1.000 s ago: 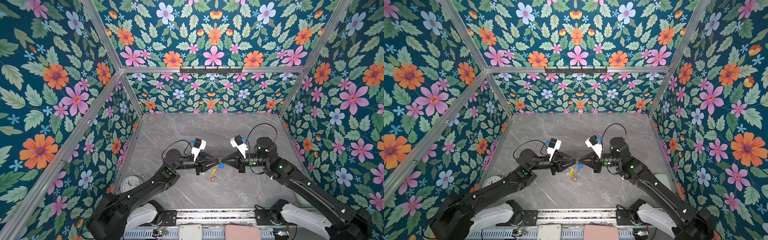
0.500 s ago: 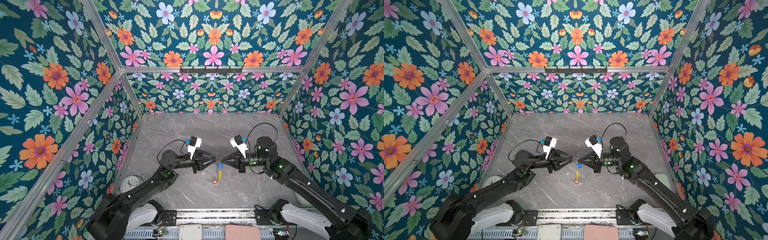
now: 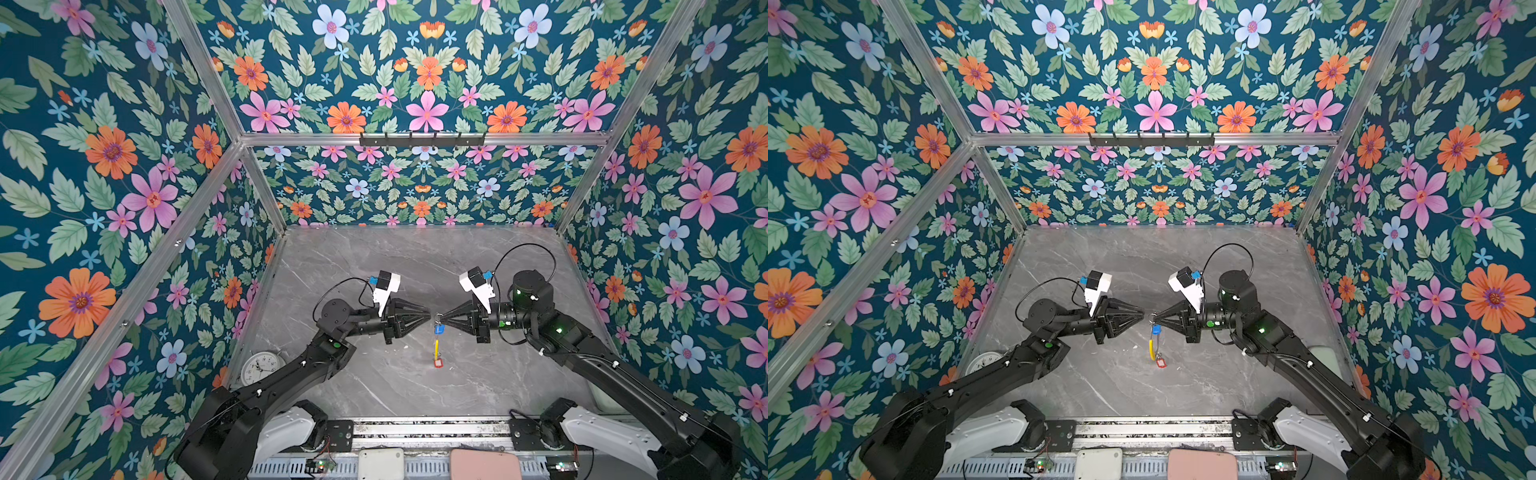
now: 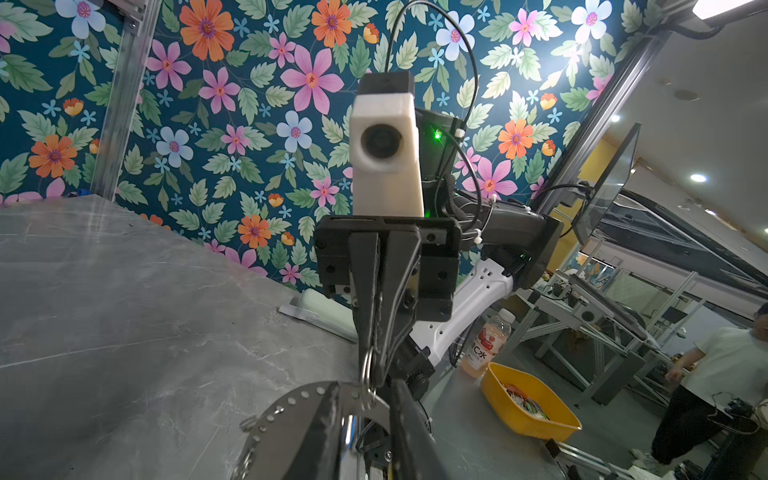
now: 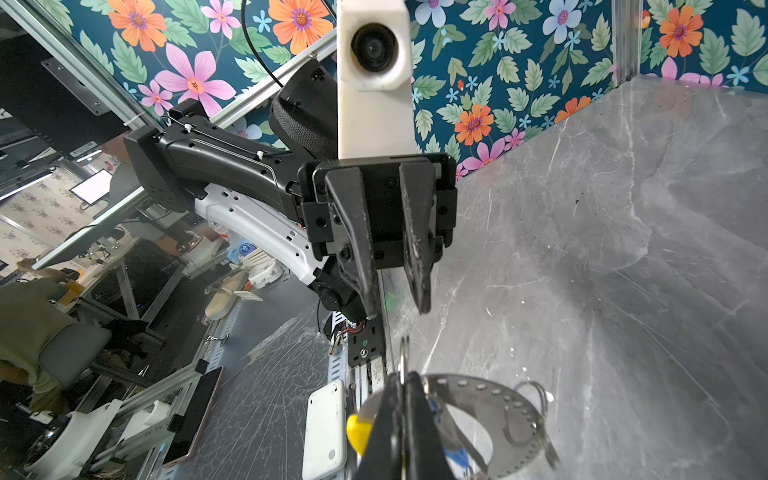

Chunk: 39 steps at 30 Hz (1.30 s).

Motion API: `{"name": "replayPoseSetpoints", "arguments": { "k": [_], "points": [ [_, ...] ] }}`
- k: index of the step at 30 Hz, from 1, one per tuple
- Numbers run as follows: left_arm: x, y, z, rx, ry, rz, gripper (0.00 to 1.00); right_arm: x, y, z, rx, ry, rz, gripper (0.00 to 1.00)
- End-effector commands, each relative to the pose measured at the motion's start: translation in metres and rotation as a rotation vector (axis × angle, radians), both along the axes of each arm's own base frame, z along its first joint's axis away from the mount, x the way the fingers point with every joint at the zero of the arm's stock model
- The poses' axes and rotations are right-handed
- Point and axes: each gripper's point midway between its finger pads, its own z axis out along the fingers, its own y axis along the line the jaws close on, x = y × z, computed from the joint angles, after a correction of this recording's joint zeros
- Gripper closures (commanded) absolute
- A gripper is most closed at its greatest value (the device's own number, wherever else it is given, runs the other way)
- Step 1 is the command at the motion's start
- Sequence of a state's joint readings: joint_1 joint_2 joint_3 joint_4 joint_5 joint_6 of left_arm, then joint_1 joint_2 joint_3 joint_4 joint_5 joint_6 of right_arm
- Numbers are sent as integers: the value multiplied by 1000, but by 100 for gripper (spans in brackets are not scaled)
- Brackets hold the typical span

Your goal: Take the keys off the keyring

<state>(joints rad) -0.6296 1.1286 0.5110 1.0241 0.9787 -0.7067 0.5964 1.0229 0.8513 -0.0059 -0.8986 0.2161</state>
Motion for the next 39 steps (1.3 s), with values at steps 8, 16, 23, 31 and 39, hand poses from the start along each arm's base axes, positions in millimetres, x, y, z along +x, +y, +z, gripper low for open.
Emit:
{"name": "replayPoseSetpoints", "arguments": {
  "k": [8,16,23,31,39],
  "points": [
    [-6,1,7,-34,-25,-36,83,2,7,13,42,-9,40,100],
    [-8,0,8,-45,-23,-54,84,4,8,13,42,-8,34,100],
    [-8,0,10,-57,-18,-64,84,6,9,12,39,-5,32,100],
    [-9,-3,8,-66,-5,-81,86,6,9,12,38,-5,32,100],
    [-9,-4,9,-71,1,-86,95,6,9,13,37,-13,27,100]
  ]
}}
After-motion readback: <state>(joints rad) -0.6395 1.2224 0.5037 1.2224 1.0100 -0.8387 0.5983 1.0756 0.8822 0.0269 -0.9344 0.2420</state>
